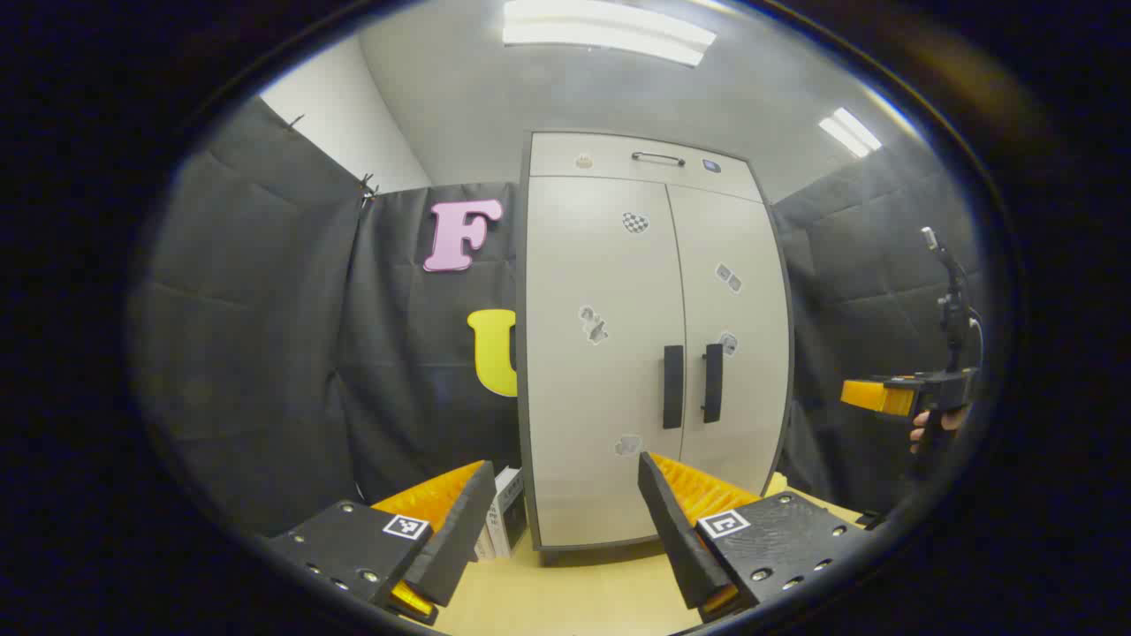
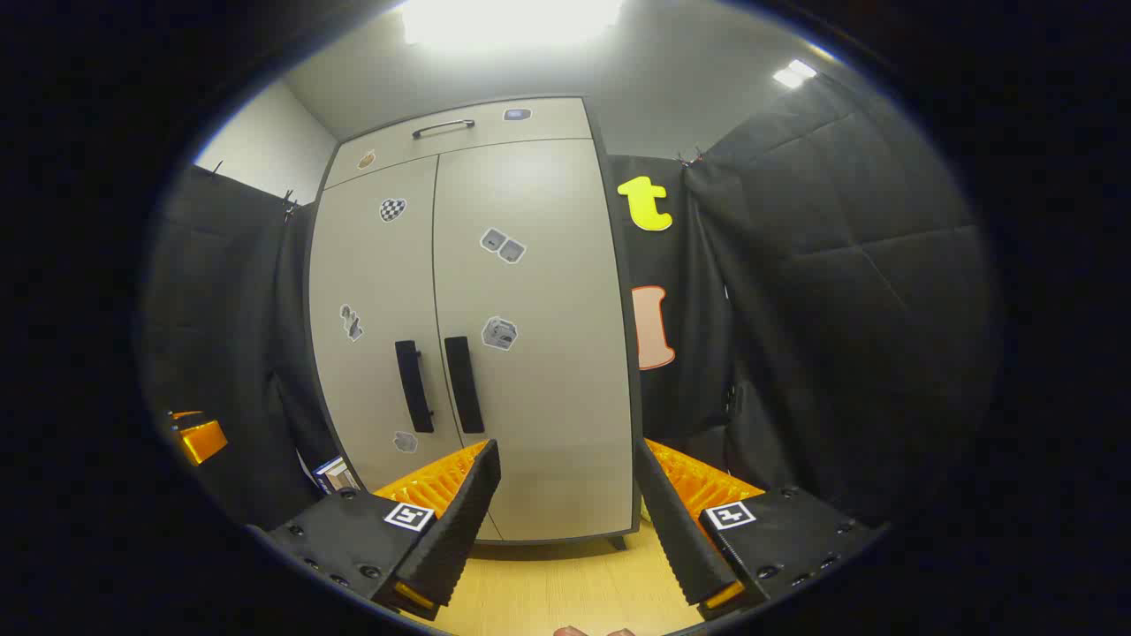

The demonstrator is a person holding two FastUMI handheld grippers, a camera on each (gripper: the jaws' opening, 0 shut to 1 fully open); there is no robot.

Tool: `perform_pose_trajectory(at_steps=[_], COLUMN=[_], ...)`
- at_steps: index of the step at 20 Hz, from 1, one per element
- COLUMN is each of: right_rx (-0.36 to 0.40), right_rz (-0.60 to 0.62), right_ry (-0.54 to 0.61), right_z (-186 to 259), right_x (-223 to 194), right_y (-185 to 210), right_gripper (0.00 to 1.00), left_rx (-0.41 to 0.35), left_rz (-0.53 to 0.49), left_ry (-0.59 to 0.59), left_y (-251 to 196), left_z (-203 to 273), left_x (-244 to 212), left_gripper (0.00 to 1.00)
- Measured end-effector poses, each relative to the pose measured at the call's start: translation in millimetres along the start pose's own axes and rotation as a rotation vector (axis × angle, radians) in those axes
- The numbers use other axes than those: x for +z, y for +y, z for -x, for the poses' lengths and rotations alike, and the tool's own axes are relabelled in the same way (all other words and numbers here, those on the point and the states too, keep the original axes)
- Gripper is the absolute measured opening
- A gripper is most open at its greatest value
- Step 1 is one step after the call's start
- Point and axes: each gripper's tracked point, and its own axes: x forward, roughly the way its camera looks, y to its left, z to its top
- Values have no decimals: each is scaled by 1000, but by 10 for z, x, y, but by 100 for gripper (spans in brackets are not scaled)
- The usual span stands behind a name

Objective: Open the right door of the double-door shoe cabinet with the right hand, and open the left door with the left hand.

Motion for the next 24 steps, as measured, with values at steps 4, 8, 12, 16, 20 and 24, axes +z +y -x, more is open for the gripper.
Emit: perform_pose_trajectory(at_steps=[4,8,12,16,20,24], right_rx=[-26,-24,-16,27,73,114], right_rz=[-32,-25,5,-5,4,9], right_ry=[-15,-23,-28,-19,-5,-16], right_z=[38,90,122,60,-68,-265], right_x=[56,49,51,92,154,333], right_y=[-63,-61,-40,110,310,535], right_gripper=[92,95,95,95,92,92], left_rx=[-42,-58,-47,-7,32,52], left_rz=[-3,0,47,84,111,102], left_ry=[13,15,37,69,107,129], left_y=[-24,-25,-67,-2,55,147], left_z=[25,33,63,117,351,466], left_x=[-33,-31,-70,-196,-311,-425], left_gripper=[94,93,93,94,93,93])
